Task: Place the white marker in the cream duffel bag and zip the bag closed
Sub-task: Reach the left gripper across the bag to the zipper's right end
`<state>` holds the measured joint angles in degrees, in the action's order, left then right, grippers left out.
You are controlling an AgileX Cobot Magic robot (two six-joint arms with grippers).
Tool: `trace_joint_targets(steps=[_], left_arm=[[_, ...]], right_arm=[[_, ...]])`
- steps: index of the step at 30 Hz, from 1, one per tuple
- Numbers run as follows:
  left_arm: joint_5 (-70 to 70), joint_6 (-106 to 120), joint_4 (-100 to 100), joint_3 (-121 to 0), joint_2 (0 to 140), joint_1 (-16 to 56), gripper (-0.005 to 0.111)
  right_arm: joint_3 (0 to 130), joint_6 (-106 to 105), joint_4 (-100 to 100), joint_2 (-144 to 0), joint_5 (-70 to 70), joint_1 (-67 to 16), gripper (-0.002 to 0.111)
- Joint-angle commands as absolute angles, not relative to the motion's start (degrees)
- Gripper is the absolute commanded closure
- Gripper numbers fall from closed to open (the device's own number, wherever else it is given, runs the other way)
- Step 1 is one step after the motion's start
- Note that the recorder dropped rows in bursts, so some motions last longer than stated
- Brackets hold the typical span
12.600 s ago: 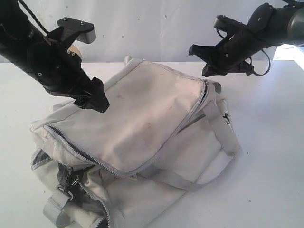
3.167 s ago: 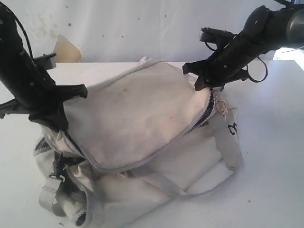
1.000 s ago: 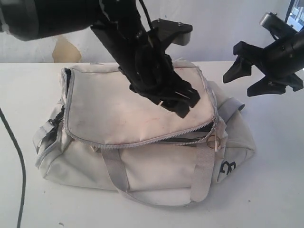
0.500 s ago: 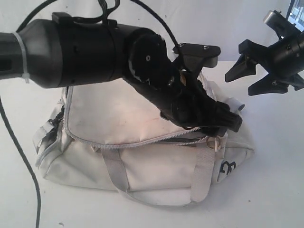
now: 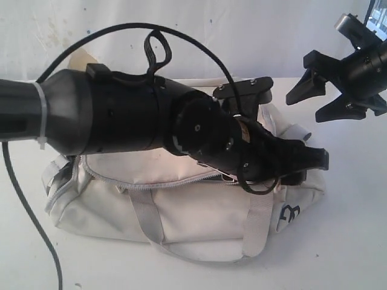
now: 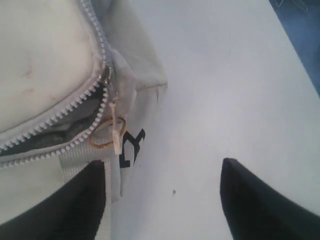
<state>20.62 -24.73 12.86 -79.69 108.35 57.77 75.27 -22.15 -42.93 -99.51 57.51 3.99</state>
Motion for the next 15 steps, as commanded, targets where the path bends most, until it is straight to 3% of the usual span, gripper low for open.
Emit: trace_joint_targets(steps=[1, 15], left_arm=[[15.53, -32.48, 13.19, -79.3, 110.33, 58.1, 0.035], [9.52, -37.78, 13.66, -79.3, 115.76, 58.69, 0.035]], right_arm=[[75.32, -21.64, -43.15, -99.41, 57.15, 4.39, 0.043], [75.32, -20.58, -43.15, -99.41, 55.93, 4.39, 0.043]])
